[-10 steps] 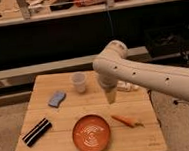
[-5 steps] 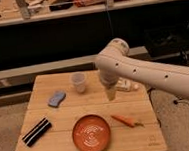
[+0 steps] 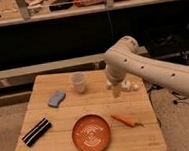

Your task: Move the arm in a circular motion

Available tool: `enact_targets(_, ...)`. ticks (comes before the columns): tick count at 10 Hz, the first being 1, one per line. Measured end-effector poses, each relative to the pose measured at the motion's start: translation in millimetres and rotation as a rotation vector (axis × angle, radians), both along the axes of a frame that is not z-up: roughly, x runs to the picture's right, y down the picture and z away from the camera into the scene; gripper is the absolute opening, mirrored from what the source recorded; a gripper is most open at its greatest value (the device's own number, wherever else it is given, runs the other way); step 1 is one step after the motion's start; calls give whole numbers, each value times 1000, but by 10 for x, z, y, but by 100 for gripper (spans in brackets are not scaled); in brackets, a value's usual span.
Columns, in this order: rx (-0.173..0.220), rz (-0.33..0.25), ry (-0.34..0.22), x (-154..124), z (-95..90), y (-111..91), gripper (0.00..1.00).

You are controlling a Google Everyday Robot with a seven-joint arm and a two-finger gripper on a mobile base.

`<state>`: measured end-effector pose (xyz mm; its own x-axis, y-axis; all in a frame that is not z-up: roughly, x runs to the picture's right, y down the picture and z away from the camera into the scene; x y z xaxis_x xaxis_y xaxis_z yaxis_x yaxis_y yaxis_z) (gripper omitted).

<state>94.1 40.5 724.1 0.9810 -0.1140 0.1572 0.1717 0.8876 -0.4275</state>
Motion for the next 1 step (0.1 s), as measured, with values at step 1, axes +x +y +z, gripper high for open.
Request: enact_targets(1,-2,18,6,32,28,-18,80)
